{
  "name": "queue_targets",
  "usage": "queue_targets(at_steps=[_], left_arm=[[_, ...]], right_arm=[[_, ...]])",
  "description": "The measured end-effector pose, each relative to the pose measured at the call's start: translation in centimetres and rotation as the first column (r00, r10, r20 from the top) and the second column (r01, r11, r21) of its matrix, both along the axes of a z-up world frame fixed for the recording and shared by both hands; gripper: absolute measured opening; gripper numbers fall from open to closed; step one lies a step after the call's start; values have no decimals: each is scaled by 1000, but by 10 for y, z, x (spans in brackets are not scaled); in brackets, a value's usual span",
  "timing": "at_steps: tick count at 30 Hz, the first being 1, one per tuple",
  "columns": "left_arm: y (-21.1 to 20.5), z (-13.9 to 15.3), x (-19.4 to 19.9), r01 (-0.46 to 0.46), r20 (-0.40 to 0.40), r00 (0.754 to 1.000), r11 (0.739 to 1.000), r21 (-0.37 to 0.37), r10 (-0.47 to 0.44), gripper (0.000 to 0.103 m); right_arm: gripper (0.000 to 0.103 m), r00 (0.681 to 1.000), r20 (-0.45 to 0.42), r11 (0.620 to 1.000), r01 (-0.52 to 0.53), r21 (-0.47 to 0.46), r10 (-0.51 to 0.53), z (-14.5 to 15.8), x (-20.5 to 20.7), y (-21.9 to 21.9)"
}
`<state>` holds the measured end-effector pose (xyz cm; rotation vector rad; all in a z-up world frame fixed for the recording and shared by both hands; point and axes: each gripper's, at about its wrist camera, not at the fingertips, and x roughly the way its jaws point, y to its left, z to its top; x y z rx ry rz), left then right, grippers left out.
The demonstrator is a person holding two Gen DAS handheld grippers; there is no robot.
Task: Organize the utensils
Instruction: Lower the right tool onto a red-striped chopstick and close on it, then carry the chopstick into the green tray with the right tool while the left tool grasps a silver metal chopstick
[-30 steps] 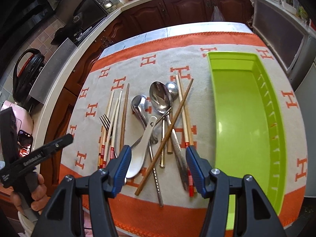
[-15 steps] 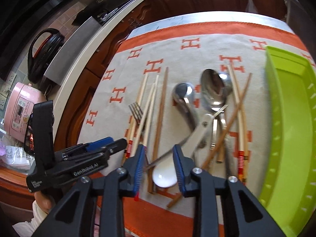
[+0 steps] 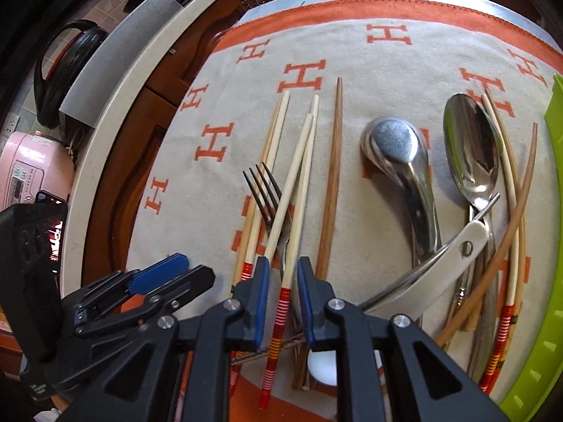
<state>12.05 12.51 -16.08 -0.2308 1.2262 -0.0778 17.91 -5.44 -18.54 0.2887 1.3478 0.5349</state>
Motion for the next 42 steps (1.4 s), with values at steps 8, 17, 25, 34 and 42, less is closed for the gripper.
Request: queue_targets(at_steps=[8, 17, 25, 34, 42], left_arm=[[-1, 5, -7, 16, 19, 1000, 1000, 1, -16, 36], [-17, 20, -18, 73, 50, 996, 997, 5, -73, 36], [-61, 34, -30, 211, 85, 973, 977, 31, -213, 36], [-110, 29, -23, 320, 71, 942, 943, 93, -327, 36], [-131, 23, -10, 397, 51, 911, 904, 160, -409, 35]], right_arm=[[6, 999, 5, 998, 47, 31, -47, 0, 2, -8], [6, 988, 64, 982, 127, 137, -137, 40, -21, -59], [6, 932, 146, 942, 321, 98, -333, 70, -60, -148], [6, 875, 149, 883, 468, -23, -460, 54, -81, -209], [7, 869, 117, 874, 486, -23, -481, 35, -86, -222]])
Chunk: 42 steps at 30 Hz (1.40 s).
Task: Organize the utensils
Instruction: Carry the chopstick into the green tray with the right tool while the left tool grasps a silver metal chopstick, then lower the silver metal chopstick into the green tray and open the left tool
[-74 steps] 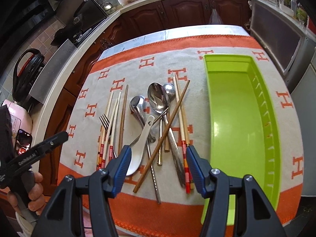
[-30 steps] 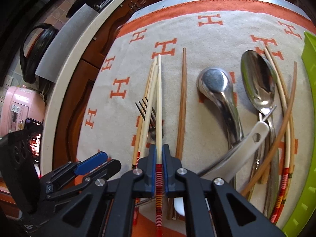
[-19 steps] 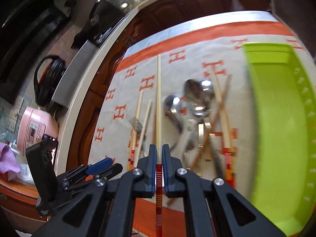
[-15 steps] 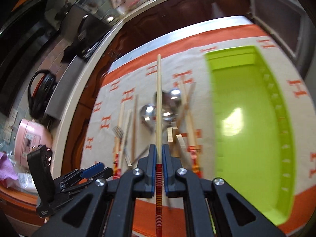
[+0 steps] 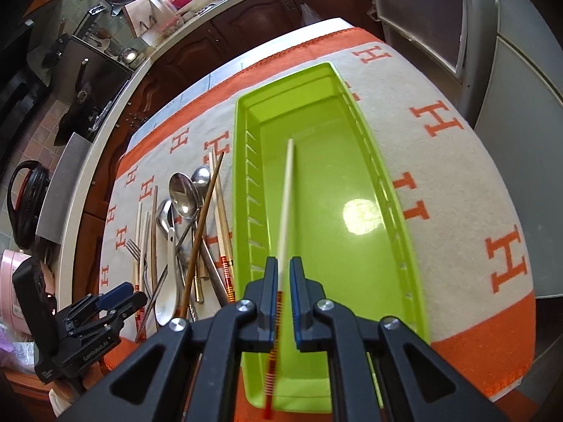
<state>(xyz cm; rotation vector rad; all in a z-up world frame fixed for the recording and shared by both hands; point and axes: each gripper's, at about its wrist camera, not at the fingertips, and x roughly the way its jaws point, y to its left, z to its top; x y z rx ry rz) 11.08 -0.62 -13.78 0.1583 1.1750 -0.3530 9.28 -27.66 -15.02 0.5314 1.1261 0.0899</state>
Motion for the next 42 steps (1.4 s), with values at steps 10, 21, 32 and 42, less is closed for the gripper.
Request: queue_targets(at_steps=[10, 21, 32, 42], left_arm=[[-8, -21, 10, 30, -45, 999, 995, 91, -26, 30], [-16, -24, 23, 41, -50, 998, 995, 91, -36, 17], [-24, -24, 24, 110, -41, 994, 986, 129, -105, 9], [-9, -6, 30, 34, -53, 998, 998, 46, -31, 4]], right_arm=[[7, 999, 19, 1000, -27, 12, 27, -3, 0, 2], [7, 1000, 18, 1000, -22, 20, 22, -6, 0, 2], [7, 1000, 16, 999, -26, 18, 25, -4, -1, 7], [7, 999, 34, 1000, -11, 20, 10, 3, -6, 7]])
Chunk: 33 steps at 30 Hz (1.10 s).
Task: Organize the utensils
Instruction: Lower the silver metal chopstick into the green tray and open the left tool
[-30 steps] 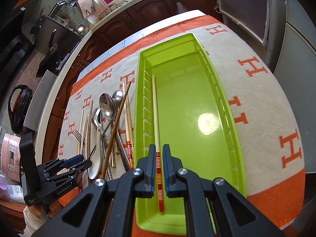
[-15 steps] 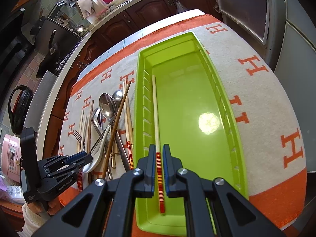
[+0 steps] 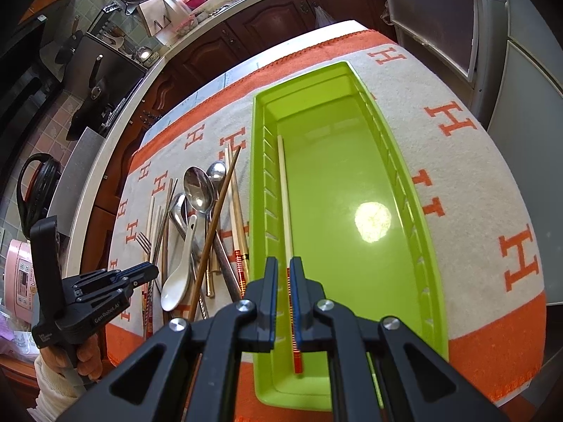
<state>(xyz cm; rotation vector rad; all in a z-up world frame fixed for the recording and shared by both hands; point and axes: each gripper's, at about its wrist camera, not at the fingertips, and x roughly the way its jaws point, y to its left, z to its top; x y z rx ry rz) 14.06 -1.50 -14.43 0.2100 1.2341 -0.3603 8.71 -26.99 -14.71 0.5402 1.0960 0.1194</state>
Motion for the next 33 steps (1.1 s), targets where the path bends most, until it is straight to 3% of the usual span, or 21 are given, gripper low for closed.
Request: queue_targets(at_steps=[6, 11, 17, 22, 28, 33], left_arm=[[12, 14, -4, -85, -41, 996, 991, -101, 81, 4], [-1, 38, -12, -104, -46, 994, 976, -192, 97, 3], [-56, 60, -14, -88, -58, 996, 957, -277, 75, 3], [-118, 62, -4, -88, -85, 994, 942, -324, 63, 4], [-160, 29, 13, -145, -131, 985, 948, -283, 111, 4], [-173, 12, 4, -104, -118, 990, 970, -220, 79, 4]], right_arm=[[7, 1000, 10, 1000, 10, 6, -10, 4, -4, -2], [7, 999, 27, 1000, 20, 4, -20, 11, -7, -6], [7, 999, 28, 999, 40, -20, -39, 19, -7, -15], [7, 998, 17, 997, 68, -42, -68, 22, -11, -24], [7, 995, 5, 994, 101, -40, -101, 19, -18, -38], [7, 994, -19, 993, 106, -48, -107, 14, -17, -42]])
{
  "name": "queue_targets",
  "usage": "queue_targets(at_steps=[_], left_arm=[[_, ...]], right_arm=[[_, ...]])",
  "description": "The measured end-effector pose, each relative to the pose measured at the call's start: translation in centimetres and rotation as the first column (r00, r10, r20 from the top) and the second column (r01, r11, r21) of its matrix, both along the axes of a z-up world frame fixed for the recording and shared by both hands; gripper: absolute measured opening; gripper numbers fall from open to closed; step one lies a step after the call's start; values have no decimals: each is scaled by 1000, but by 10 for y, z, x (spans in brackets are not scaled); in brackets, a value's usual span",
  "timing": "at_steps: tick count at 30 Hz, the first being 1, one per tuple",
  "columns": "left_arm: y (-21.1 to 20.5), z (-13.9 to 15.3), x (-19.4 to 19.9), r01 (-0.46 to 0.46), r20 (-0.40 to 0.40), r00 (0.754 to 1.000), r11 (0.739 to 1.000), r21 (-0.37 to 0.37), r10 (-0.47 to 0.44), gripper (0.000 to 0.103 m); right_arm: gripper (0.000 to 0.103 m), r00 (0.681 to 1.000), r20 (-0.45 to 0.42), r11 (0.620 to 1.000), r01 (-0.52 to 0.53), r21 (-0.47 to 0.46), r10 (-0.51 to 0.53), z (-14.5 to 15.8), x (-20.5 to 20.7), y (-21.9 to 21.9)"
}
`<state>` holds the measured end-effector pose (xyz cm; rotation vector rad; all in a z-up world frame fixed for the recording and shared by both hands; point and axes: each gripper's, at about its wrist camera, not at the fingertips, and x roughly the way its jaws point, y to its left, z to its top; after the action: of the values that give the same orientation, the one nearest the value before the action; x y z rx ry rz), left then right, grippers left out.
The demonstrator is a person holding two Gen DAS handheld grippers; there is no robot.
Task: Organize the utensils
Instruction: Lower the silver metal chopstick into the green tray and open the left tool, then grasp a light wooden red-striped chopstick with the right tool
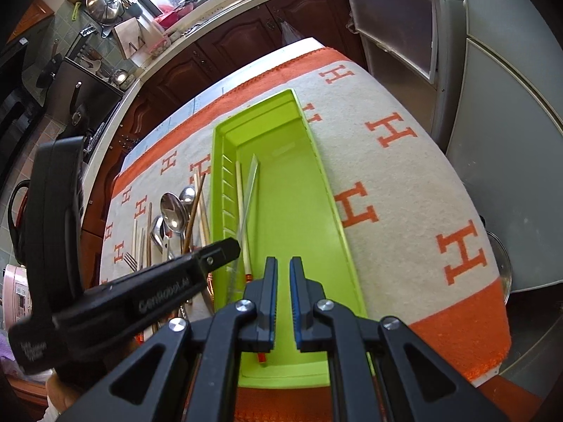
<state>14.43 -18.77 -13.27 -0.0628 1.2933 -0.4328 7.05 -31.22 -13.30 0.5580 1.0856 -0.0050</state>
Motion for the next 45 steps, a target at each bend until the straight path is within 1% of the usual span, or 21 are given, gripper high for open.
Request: queue_targets(at_steps=[4, 6, 7, 8, 9, 10, 11, 14, 17, 22, 24, 27, 31, 33, 35, 37, 38, 40, 45], left_arm=[[4, 16, -19, 49, 61, 997, 999, 13, -50, 5], [14, 28, -29, 64, 101, 993, 998, 29, -66, 11], [18, 33, -34, 67, 120, 990, 997, 41, -71, 19], [24, 38, -37, 64, 135, 988, 997, 53, -71, 30], [31, 41, -42, 54, 152, 986, 996, 65, -63, 36], [38, 45, -45, 43, 166, 985, 996, 72, -54, 45], [45, 48, -48, 30, 181, 983, 996, 79, -44, 47], [71, 54, -59, -3, 211, 977, 994, 111, -20, 47], [93, 58, -66, -37, 230, 973, 991, 127, 7, 47], [132, 66, -79, -104, 294, 954, 981, 164, 52, 47], [146, 67, -84, -124, 302, 951, 978, 168, 69, 47], [168, 66, -89, -150, 309, 946, 976, 160, 95, 47], [194, 63, -95, -199, 332, 934, 963, 182, 130, 47], [208, 62, -97, -213, 333, 932, 960, 180, 144, 47], [223, 59, -98, -226, 318, 934, 960, 164, 165, 47], [238, 55, -97, -247, 297, 934, 959, 139, 198, 47], [247, 52, -97, -260, 286, 933, 958, 123, 217, 47], [261, 48, -96, -287, 272, 929, 952, 107, 249, 47], [290, 32, -94, -336, 241, 923, 933, 128, 299, 47]], right_arm=[[7, 1000, -12, 1000, -12, -7, 12, -2, 3, 3], [7, 1000, -17, 1000, -19, -13, 19, -3, 3, 6], [7, 1000, -17, 1000, -25, -15, 24, -4, 2, 8], [7, 999, -17, 999, -33, -14, 32, -4, 2, 10], [7, 999, -14, 999, -44, -9, 44, -4, 2, 13], [7, 998, -12, 999, -54, -5, 54, -4, 1, 15], [7, 998, -12, 998, -61, -6, 61, -4, 1, 18], [7, 996, -16, 996, -89, -4, 89, -4, 0, 28], [7, 994, -12, 994, -111, -12, 111, 0, -2, 39], [7, 986, 17, 986, -163, -26, 163, 10, -3, 62], [7, 983, 22, 983, -184, -25, 185, 12, -2, 71], [7, 972, 26, 972, -235, -32, 235, 16, 2, 90], [7, 951, 19, 950, -307, -48, 309, 18, 7, 120], [7, 940, 14, 939, -338, -54, 340, 19, 11, 135], [14, 929, 16, 928, -369, -58, 370, 20, 15, 149], [33, 919, 19, 919, -391, -56, 393, 22, 20, 161], [35, 914, 23, 913, -404, -53, 406, 23, 22, 168], [35, 899, 25, 898, -437, -46, 438, 24, 28, 183], [35, 868, 4, 867, -497, -34, 497, 21, 41, 219]])
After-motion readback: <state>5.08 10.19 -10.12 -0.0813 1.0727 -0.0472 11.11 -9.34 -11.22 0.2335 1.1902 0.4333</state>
